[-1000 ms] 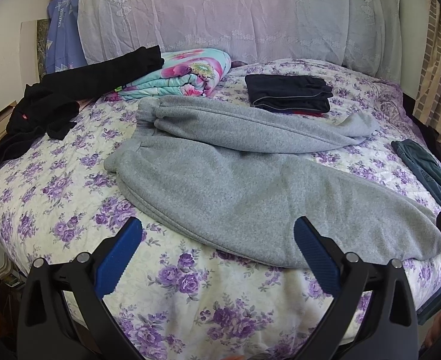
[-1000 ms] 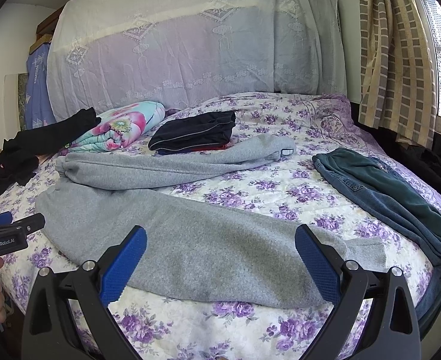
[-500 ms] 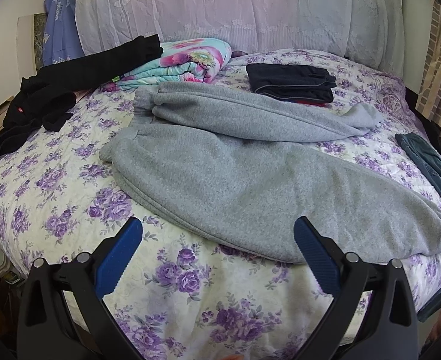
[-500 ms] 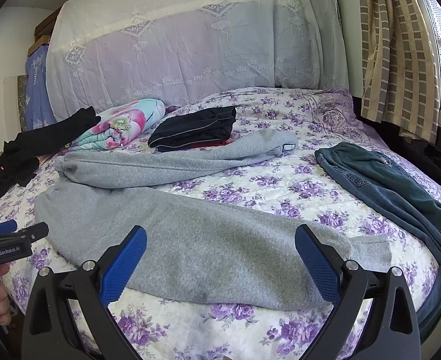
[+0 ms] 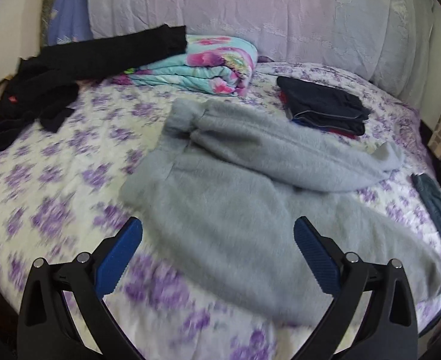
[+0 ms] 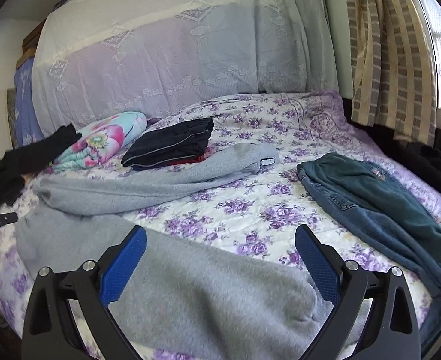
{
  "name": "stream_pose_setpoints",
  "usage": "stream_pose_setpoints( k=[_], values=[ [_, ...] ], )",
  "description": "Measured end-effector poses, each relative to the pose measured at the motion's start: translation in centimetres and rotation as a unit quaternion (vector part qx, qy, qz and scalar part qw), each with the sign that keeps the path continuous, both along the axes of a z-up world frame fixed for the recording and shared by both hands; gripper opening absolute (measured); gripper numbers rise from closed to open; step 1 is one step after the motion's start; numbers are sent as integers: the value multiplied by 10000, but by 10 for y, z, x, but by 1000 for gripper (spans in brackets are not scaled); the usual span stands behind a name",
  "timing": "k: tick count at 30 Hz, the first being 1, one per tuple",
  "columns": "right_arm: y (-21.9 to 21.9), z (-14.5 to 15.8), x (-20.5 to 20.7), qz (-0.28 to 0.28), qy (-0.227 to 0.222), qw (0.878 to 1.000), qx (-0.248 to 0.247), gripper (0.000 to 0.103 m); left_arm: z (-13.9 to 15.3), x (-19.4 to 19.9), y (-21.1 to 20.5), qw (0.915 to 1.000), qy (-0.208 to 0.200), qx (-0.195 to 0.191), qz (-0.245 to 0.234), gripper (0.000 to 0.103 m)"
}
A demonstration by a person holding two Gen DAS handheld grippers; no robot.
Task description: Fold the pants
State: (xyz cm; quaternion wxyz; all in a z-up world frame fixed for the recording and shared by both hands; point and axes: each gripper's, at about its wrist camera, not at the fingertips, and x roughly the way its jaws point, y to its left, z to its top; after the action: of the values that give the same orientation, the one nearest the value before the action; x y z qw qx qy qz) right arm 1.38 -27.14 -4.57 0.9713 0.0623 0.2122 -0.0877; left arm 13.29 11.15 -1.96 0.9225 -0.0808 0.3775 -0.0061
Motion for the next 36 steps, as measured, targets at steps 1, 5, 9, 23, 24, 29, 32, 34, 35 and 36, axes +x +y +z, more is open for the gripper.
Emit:
stream_pose_setpoints(
  k=[1,5,9,23,24,29,32,34,35,36],
  values=[
    [-4,-1,3,-18,-4,9999,112,100,2,14,4,9999,61,-128,14,99],
    [-13,-4,18,-106,63,9996,262,100,6,73,18,9946,348,-979,14,99],
    [-17,-11,32,-240,190,9993,201,100,2,115,6,9941,564,-920,-83,99],
    [-27,-18,65,-353,320,9983,339,99,-8,179,39,9762,1236,-1722,454,69],
    [-27,-18,67,-346,311,9982,371,99,-14,183,41,9739,1419,-1727,387,48],
    [-29,-23,70,-348,364,9976,466,100,-18,171,46,9685,1436,-2020,251,24],
    [-30,-26,71,-365,393,9975,471,100,-6,159,46,9693,1214,-2126,219,22],
    [-32,-25,71,-386,367,9975,470,100,7,155,47,9687,1043,-2247,185,22],
    [-33,-25,71,-396,355,9975,464,99,13,156,47,9684,977,-2288,166,22],
    [-34,-25,71,-412,350,9976,444,100,21,161,46,9681,921,-2326,154,22]
  ],
)
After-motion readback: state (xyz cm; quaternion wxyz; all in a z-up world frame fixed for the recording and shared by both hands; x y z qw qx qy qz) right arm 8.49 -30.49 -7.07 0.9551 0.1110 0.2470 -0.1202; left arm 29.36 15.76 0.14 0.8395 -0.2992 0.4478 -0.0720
